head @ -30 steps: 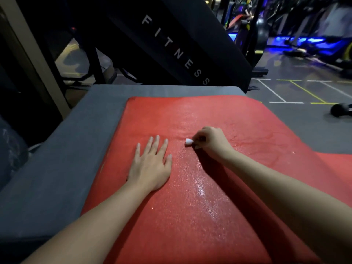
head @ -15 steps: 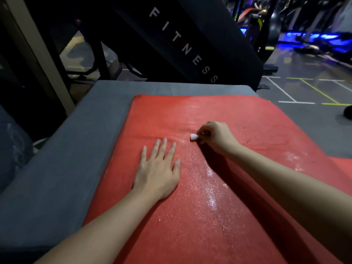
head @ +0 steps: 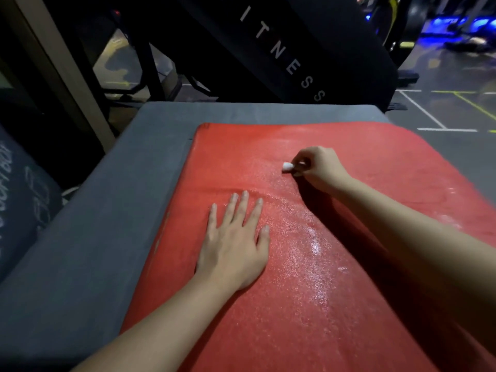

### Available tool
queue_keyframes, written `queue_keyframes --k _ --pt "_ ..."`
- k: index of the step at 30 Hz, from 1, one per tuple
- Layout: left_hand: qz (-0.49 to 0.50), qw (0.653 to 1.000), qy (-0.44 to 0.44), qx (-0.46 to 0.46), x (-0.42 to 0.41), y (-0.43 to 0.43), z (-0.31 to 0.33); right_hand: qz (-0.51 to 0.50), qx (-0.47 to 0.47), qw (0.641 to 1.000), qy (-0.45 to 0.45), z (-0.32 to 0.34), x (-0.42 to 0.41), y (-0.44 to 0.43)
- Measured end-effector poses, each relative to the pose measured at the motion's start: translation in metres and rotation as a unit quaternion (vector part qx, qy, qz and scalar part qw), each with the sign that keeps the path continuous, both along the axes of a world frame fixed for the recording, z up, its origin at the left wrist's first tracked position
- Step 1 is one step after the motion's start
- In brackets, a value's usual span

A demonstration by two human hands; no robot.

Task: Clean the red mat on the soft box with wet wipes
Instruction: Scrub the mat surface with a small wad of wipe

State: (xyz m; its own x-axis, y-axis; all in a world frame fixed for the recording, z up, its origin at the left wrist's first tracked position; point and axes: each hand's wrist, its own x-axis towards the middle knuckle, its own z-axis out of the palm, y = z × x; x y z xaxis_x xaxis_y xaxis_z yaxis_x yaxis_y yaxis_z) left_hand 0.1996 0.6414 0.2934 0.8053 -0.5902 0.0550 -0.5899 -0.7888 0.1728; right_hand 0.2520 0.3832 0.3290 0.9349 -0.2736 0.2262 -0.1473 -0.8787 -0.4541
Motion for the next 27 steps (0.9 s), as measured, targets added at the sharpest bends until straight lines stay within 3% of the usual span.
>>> queue_keyframes --k 8,16,22,27 --pt "-0.001 1.000 0.002 0.001 0.000 -0.001 0.003 -0.101 0.035 0.994 -0.012 0.007 0.068 -0.030" --pt "0.001 1.000 0.008 0.000 -0.001 -0.001 0.003 0.020 0.018 0.999 0.047 0.013 0.041 -0.029" --pt "-0.002 1.000 0.007 0.001 0.000 0.000 0.002 -0.065 -0.006 0.998 0.012 0.015 0.099 -0.036" --pt "-0.005 1.000 0.005 -0.001 0.002 0.001 0.001 -0.093 0.038 0.995 -0.013 0.008 0.115 -0.036"
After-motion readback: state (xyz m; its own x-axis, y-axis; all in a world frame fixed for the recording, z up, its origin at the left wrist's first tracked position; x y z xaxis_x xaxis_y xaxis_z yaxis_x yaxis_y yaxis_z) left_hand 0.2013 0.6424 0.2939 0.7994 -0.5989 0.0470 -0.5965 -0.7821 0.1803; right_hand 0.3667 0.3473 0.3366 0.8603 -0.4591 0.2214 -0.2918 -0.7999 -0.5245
